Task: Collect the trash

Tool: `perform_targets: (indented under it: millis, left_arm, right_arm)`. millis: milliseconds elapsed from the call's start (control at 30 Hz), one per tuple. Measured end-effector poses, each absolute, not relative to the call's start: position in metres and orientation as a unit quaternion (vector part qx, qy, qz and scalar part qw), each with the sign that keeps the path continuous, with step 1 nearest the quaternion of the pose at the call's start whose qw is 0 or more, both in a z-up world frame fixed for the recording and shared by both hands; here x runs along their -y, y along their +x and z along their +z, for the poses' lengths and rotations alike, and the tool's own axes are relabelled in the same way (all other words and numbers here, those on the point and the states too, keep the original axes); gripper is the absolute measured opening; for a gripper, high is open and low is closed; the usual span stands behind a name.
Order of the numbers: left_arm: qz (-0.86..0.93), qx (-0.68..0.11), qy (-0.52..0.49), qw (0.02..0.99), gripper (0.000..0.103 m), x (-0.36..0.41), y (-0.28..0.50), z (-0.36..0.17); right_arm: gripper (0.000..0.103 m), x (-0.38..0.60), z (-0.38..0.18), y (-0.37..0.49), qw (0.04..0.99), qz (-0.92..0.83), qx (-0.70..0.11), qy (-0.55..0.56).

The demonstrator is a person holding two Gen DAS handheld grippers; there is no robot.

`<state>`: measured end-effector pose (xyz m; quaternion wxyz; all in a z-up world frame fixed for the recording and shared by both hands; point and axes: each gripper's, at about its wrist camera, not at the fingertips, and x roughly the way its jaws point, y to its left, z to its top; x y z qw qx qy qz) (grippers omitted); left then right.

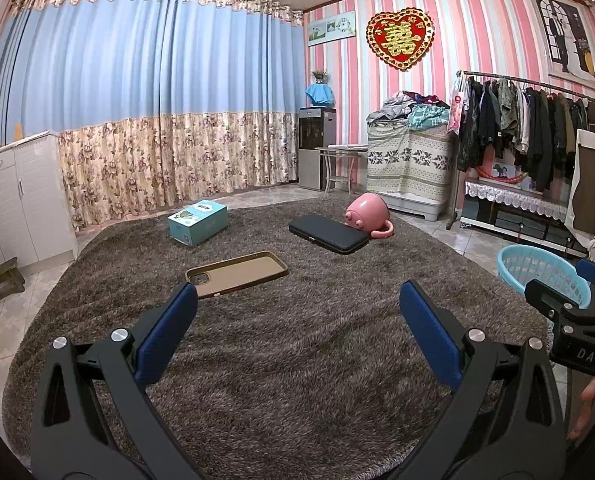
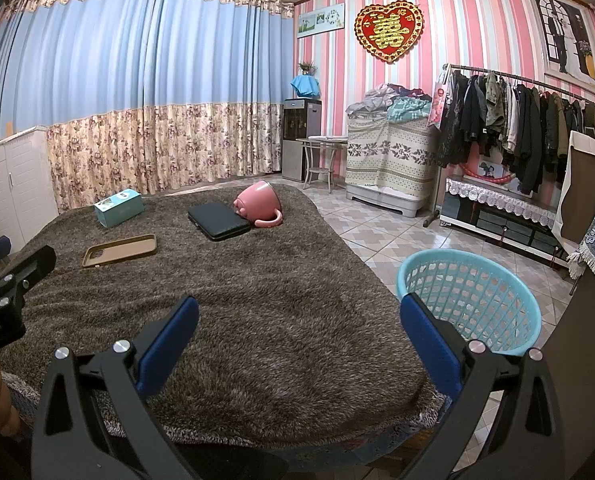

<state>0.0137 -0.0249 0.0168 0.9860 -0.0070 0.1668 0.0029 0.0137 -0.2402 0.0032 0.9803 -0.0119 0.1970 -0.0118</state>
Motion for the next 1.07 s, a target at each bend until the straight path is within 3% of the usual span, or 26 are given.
perform_targets:
  millis: [1067]
  left_arm:
    - [0.001, -0.169, -0.004, 0.986, 0.098, 0.0229, 0.012, 0.0156]
  right_arm:
    - [0.099, 0.2403, 0.0057, 0.015, 0.981, -0.012, -0.195, -0.009]
